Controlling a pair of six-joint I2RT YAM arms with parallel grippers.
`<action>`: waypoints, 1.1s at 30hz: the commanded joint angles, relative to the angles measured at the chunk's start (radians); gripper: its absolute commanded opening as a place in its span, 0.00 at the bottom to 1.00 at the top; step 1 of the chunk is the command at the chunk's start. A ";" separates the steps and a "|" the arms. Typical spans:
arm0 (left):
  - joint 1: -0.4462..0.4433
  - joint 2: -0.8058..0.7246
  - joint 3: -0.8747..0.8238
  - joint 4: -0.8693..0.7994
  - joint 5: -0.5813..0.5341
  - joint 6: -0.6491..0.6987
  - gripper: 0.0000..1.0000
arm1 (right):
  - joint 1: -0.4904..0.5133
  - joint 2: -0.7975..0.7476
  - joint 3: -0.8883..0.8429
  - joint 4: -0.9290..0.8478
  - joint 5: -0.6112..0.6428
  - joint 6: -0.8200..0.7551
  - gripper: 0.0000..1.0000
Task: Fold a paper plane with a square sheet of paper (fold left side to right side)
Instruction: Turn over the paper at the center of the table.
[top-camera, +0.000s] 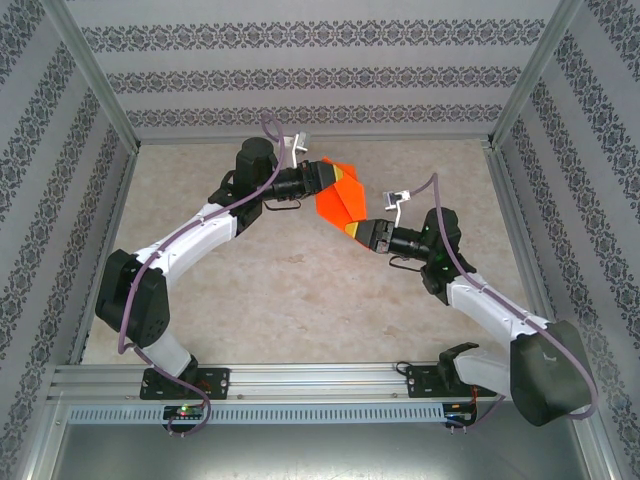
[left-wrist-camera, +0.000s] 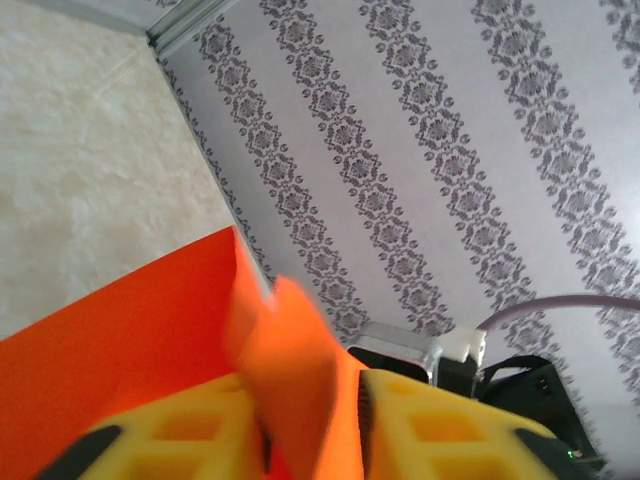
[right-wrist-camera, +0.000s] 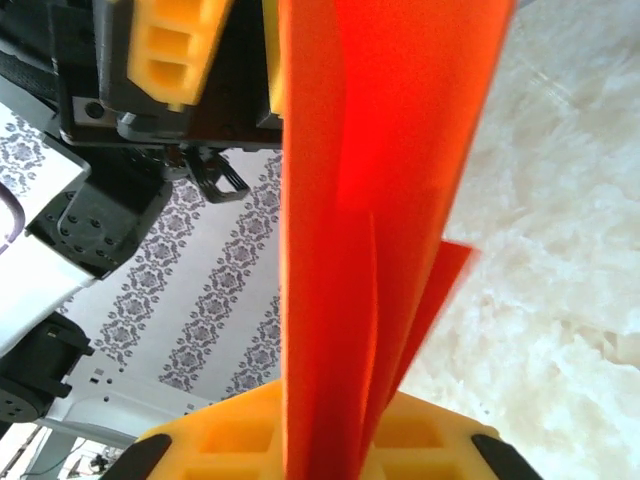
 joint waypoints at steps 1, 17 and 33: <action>0.008 -0.043 -0.017 -0.059 -0.017 0.071 0.51 | 0.002 -0.045 0.054 -0.195 0.017 -0.161 0.13; 0.042 -0.613 -0.292 -0.538 -0.660 0.369 0.85 | 0.351 0.076 0.507 -1.306 1.086 -0.958 0.06; 0.042 -0.809 -0.383 -0.591 -0.854 0.372 0.91 | 0.640 0.648 0.712 -1.470 1.986 -1.156 0.07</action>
